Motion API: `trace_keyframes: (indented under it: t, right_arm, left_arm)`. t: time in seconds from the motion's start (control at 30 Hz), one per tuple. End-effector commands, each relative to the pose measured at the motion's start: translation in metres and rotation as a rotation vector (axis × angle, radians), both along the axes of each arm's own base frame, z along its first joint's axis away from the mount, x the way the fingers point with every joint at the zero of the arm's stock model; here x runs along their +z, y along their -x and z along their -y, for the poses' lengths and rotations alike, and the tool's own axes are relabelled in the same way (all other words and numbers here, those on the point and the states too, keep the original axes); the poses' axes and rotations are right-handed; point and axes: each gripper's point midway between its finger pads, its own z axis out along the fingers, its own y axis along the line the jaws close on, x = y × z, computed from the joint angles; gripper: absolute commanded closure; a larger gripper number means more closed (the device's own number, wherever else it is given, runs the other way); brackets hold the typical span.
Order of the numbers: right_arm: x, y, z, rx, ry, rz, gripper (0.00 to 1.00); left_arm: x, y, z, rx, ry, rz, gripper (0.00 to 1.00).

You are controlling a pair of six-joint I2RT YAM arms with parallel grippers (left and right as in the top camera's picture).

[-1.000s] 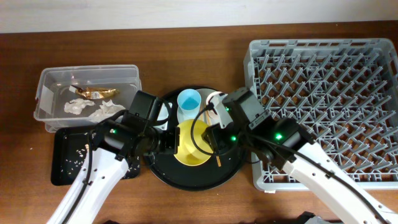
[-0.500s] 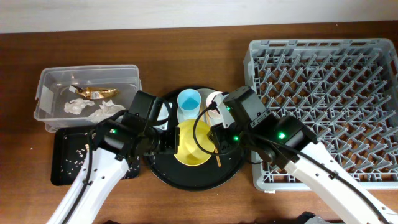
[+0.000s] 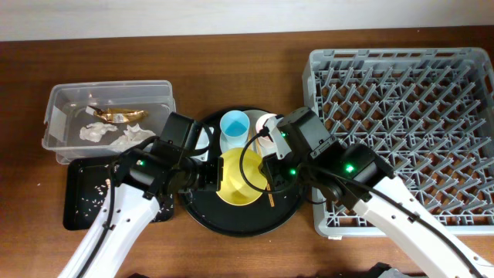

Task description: Sort waste into correct bins and load items into the dishwasher rack

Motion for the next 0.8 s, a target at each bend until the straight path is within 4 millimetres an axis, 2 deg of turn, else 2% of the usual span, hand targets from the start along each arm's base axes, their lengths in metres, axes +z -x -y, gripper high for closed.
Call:
trace_keyframes:
  t: [0.0, 0.2, 0.3, 0.37, 0.4, 0.63, 0.77]
  right_arm:
    - [-0.001, 0.002, -0.005, 0.011, -0.008, -0.016, 0.72]
    - [0.000, 0.003, -0.013, 0.033, -0.041, -0.030, 0.71]
    - [0.000, 0.002, -0.012, 0.030, -0.037, -0.025, 0.78]
    - [0.000, 0.002, -0.012, 0.030, -0.035, -0.028, 0.91]
    - [-0.001, 0.002, -0.012, 0.029, -0.034, -0.030, 0.93]
    - [-0.001, 0.001, -0.012, 0.028, -0.032, -0.027, 0.96]
    - [-0.001, -0.001, -0.010, 0.020, -0.024, -0.019, 0.96]
  left_arm:
    - [0.011, -0.002, 0.005, -0.013, 0.027, 0.029, 1.00]
    - [0.011, -0.003, 0.005, -0.013, 0.028, 0.033, 0.99]
    - [0.011, -0.003, 0.005, -0.013, 0.028, 0.032, 1.00]
    - [0.011, -0.003, 0.005, -0.013, 0.029, 0.033, 1.00]
    - [0.011, -0.003, 0.005, -0.013, 0.029, 0.033, 0.99]
    - [0.017, -0.005, 0.014, -0.033, 0.080, 0.043, 0.98]
    - [0.024, -0.007, 0.025, -0.060, 0.142, 0.059, 0.79]
